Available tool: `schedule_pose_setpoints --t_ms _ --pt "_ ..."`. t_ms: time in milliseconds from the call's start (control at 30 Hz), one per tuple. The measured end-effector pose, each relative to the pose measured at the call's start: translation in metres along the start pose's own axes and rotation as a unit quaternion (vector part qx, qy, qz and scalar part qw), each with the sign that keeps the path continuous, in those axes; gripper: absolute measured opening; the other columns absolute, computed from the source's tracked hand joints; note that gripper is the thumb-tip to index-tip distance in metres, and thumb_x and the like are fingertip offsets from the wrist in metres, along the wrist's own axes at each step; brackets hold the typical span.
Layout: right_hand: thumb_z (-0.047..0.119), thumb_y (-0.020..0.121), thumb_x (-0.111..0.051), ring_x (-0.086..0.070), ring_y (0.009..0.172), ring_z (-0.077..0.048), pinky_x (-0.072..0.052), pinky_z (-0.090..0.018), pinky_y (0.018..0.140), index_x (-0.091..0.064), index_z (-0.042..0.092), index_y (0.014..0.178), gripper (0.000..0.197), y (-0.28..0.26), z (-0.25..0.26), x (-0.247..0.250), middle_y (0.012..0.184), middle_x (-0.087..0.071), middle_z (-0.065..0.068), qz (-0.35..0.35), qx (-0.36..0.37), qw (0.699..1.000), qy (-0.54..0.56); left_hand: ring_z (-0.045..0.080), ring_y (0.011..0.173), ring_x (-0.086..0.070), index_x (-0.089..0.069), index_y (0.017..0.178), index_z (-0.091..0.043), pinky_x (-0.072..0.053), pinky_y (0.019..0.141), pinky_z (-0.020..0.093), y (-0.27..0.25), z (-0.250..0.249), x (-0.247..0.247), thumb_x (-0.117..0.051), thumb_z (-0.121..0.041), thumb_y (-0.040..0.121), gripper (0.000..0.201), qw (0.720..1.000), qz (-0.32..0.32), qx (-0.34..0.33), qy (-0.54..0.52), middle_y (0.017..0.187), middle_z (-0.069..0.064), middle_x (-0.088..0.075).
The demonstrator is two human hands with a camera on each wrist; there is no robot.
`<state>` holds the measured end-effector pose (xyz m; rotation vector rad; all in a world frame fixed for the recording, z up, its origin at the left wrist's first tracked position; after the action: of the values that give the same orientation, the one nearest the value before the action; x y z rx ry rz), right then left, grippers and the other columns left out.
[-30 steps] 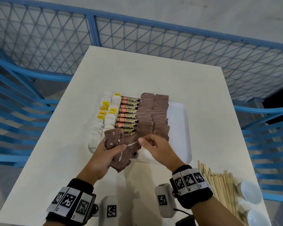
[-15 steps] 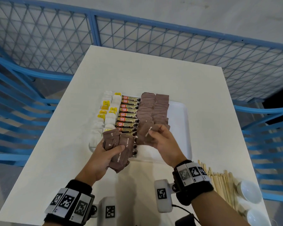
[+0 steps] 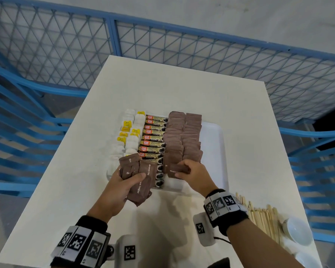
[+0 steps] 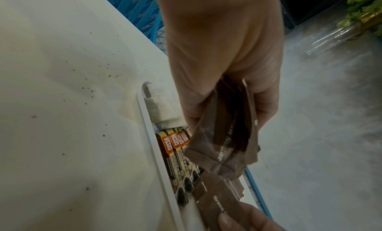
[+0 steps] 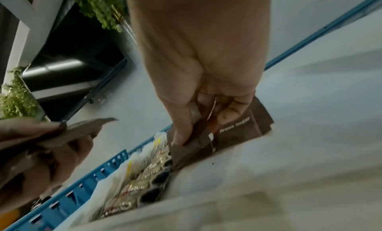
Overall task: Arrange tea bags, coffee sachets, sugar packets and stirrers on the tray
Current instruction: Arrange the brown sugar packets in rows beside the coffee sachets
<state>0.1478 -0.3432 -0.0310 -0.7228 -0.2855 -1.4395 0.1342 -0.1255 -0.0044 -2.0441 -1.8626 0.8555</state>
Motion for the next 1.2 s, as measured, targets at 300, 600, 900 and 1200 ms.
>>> schedule_pose_setpoints --t_ms 300,600,900,1200 --pt "0.019 0.078 -0.069 -0.046 0.102 -0.020 -0.035 -0.023 0.088 -0.060 0.011 0.101 0.026 0.010 -0.001 -0.019 0.105 -0.053 -0.004 -0.042 0.028 0.994 -0.099 0.032 0.083 -0.068 -0.061 0.107 -0.018 -0.054 0.073 0.060 0.001 0.001 0.002 -0.059 0.005 0.083 0.033 1.000 -0.006 0.004 0.000 0.097 0.009 -0.072" --pt "0.027 0.076 -0.070 -0.038 0.110 -0.026 -0.036 -0.032 0.095 -0.050 0.015 0.118 0.048 0.013 0.004 -0.016 0.117 -0.044 -0.009 -0.089 0.033 0.979 -0.179 0.029 0.081 -0.069 -0.061 0.108 -0.015 -0.056 0.072 0.055 0.005 0.002 -0.001 -0.060 0.003 0.083 0.031 1.000 -0.007 0.009 -0.001 0.095 0.009 -0.073" --pt "0.036 0.094 -0.048 -0.045 0.074 -0.011 -0.035 -0.024 0.070 -0.058 0.008 0.080 0.033 -0.007 0.039 -0.021 0.078 -0.052 -0.002 -0.043 0.059 0.996 0.061 0.016 0.065 -0.071 -0.061 0.102 -0.015 -0.054 0.048 0.030 0.008 0.002 -0.006 -0.058 0.006 0.084 0.028 1.000 0.002 0.004 -0.018 0.077 0.000 -0.074" --pt "0.018 0.088 -0.061 -0.052 0.061 -0.001 -0.044 -0.013 0.059 -0.052 0.016 0.080 0.013 -0.017 0.042 -0.031 0.072 -0.057 0.005 0.073 -0.003 0.963 0.260 0.018 0.067 -0.071 -0.057 0.117 -0.007 -0.054 0.049 0.029 0.006 0.004 -0.011 -0.057 0.008 0.084 0.036 1.000 0.013 -0.001 -0.029 0.080 0.004 -0.074"
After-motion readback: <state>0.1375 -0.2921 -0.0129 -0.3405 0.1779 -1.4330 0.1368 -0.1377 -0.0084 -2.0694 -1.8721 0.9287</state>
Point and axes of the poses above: each hand's wrist, its own y-axis towards the middle knuckle, its own x-axis out of the back of the hand, z = x × y, the point moved 5 cm from there along y, towards the middle knuckle
